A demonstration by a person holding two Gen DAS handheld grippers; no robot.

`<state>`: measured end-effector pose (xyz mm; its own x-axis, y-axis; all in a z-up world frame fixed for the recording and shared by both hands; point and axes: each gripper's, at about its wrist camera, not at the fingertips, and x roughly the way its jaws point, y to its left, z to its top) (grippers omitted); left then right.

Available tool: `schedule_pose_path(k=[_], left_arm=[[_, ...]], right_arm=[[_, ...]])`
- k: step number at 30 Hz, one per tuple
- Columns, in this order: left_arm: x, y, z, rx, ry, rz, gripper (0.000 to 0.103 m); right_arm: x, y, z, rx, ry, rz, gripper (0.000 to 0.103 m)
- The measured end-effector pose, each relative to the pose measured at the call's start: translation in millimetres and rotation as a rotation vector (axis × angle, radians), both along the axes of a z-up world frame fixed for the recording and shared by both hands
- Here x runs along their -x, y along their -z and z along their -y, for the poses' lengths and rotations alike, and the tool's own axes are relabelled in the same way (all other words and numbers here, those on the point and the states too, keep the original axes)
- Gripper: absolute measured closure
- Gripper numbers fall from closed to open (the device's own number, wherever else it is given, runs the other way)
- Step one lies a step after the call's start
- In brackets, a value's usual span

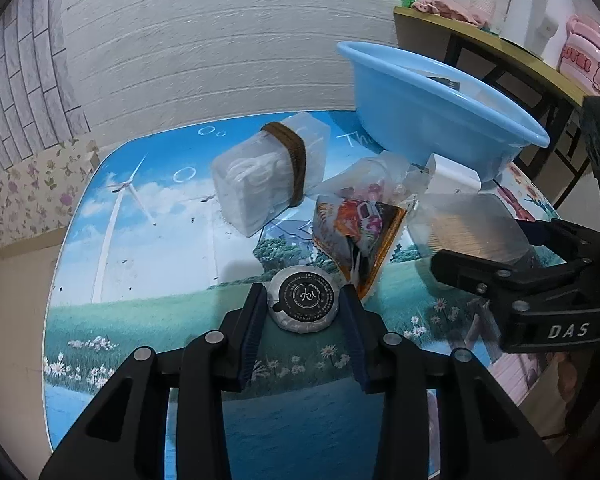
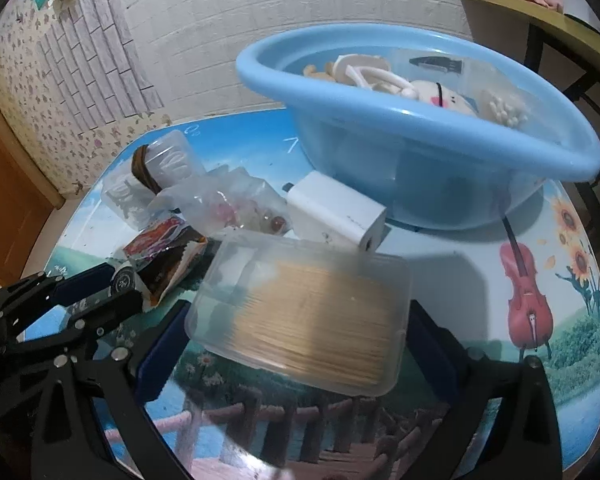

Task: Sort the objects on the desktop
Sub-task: 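Lift the round tin and toothpick box off the table with both grippers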

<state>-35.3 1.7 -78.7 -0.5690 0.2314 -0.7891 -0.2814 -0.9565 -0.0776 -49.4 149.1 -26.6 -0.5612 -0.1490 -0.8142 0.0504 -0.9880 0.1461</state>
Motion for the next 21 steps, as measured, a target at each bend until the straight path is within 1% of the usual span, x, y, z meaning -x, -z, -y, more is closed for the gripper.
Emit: schedule_pose_path(k=[7, 15, 18, 21], left_arm=[[-4.2, -0.5, 0.9, 0.002, -0.006, 0.008, 0.067], [-10.0, -1.4, 1.5, -0.004, -0.014, 0.021, 0.067], [-12.3, -2.7, 4.6, -0.025, -0.020, 0.028, 0.067], [-15.4, -3.6, 6.2, -0.021, -0.023, 0.024, 0.067]], right_arm=[[-11.9, -2.0, -10.8, -0.006, -0.058, -0.013, 0.001], [-25.3, -2.4, -25.3, -0.003, -0.092, -0.020, 0.002], [-29.7, -2.5, -30.4, -0.001, -0.108, -0.019, 0.002], [-37.3, -1.9, -36.8, -0.003, -0.141, -0.024, 0.001]])
